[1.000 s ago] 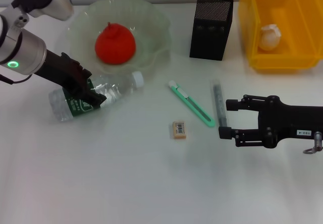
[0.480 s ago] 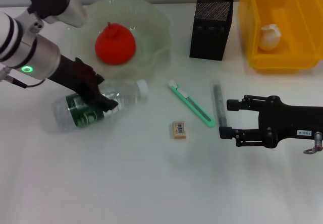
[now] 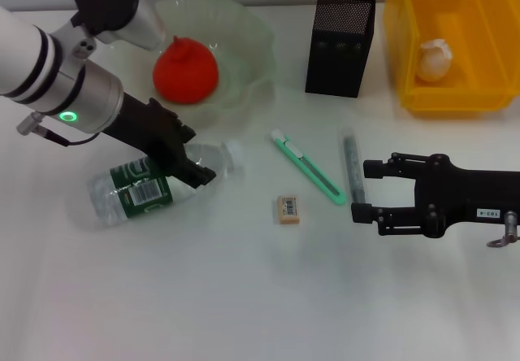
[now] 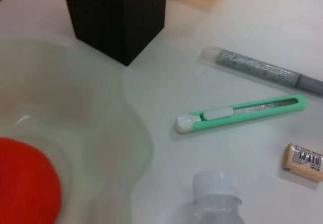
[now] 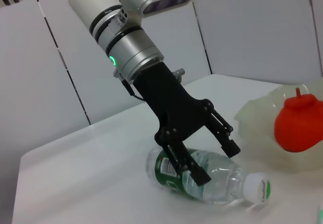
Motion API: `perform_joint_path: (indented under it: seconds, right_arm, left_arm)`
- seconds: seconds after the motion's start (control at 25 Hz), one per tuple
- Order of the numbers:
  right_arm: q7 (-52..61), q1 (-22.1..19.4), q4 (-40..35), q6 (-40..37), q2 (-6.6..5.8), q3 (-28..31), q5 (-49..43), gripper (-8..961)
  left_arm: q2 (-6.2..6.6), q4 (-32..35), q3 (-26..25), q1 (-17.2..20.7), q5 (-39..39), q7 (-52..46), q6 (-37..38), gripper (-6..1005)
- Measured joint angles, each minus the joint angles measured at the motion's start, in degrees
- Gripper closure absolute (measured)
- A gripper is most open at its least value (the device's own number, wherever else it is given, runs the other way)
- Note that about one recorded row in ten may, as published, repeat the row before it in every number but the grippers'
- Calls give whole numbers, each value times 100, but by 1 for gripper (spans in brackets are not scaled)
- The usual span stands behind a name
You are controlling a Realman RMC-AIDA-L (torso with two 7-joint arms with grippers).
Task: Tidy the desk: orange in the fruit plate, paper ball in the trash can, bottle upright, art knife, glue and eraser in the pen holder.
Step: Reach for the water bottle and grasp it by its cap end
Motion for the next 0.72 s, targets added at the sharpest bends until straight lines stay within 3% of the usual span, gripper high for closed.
perform_joint_path:
  seconds: [0.72]
  right_arm:
    - [3, 9, 2, 9, 0, 0, 0, 151]
  left_arm:
    - [-22, -370, 738, -129, -551, -14, -538, 200]
